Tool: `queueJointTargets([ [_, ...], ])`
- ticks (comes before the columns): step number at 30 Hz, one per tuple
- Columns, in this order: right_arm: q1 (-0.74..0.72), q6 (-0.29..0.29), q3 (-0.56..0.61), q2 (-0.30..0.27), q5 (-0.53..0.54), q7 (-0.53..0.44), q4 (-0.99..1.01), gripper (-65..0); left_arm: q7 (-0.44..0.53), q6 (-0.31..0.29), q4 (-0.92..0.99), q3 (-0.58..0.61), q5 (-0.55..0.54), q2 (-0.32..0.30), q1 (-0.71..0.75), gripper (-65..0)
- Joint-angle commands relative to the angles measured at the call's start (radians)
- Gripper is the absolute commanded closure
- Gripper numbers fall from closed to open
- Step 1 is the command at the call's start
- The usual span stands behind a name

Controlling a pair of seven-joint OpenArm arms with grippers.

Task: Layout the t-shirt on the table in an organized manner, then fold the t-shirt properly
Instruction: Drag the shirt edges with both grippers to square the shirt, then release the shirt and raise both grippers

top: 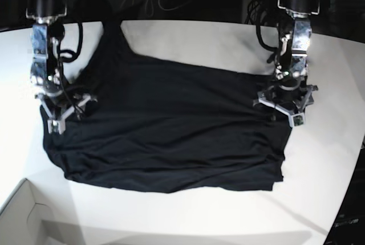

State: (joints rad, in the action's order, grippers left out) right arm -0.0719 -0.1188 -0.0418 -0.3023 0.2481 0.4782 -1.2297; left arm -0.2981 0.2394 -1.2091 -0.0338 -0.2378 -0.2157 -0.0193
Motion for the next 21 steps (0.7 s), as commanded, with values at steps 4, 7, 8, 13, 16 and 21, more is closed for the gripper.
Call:
queueJointTargets([
  [4,-0.145,0.003,0.107,-0.036,0.007,0.014,0.175,-33.1,-0.056,0.018,0.131,-0.005,0.010,-0.014,-0.090,-42.4],
  [7,-0.225,0.003,0.141,-0.034,0.007,0.000,0.239,-33.0,-0.045,0.018,0.190,-0.005,0.010,-0.014,-0.152,-42.4],
  [8,-0.246,0.003,0.148,-0.033,0.007,0.000,0.250,-33.0,-0.046,0.018,0.196,-0.005,0.010,-0.014,-0.167,-42.4],
  [13,-0.274,0.008,0.147,-0.038,0.007,0.004,0.152,-33.0,-0.054,0.018,0.119,-0.007,0.010,-0.012,-0.176,-42.4],
  [16,-0.223,0.008,0.125,-0.074,0.009,0.030,0.024,-33.1,-0.056,0.018,0.038,-0.007,0.010,-0.014,-0.155,-42.4],
  [21,-0.073,0.006,0.007,-0.079,0.009,0.126,-0.256,-33.1,-0.056,0.018,-0.067,-0.008,0.010,-0.014,-0.100,-42.4],
])
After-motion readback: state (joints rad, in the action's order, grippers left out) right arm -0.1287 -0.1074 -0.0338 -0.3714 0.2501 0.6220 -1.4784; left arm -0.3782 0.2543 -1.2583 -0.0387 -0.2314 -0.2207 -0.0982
